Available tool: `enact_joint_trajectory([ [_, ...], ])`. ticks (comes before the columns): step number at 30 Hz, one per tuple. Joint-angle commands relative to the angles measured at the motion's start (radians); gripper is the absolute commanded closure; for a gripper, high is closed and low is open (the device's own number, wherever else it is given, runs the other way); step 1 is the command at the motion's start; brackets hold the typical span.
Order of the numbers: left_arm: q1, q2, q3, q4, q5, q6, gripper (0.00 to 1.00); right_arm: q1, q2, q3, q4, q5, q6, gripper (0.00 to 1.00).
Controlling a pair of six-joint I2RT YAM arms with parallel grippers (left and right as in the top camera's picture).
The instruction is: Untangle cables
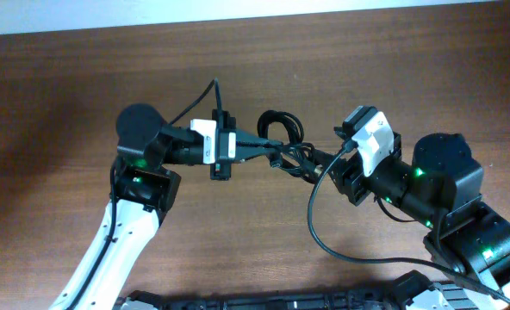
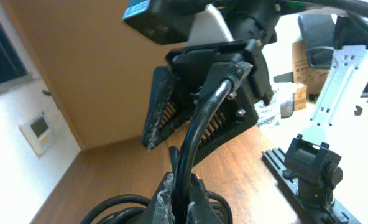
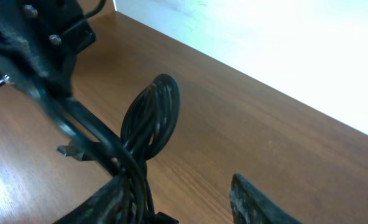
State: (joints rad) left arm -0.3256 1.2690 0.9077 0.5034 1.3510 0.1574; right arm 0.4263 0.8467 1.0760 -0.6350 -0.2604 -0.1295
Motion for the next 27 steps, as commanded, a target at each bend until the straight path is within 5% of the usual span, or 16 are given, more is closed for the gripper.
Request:
enact_joint_trajectory([
  [1,-0.042,-0.008,0.015,0.063,0.085,0.010,1.00,0.005,-0.002,0.001,0.007,0.006,0.008,0.44],
  [9,-0.120,-0.008,0.015,0.156,0.037,0.004,1.00,0.005,0.001,0.001,-0.024,0.033,0.008,0.35],
  [18,-0.120,-0.007,0.015,0.192,-0.406,-0.438,1.00,0.005,0.043,0.001,-0.047,0.008,-0.001,0.28],
  [27,-0.119,-0.007,0.015,0.129,-0.426,-0.429,1.00,0.005,0.042,0.001,0.035,-0.097,-0.018,0.28],
])
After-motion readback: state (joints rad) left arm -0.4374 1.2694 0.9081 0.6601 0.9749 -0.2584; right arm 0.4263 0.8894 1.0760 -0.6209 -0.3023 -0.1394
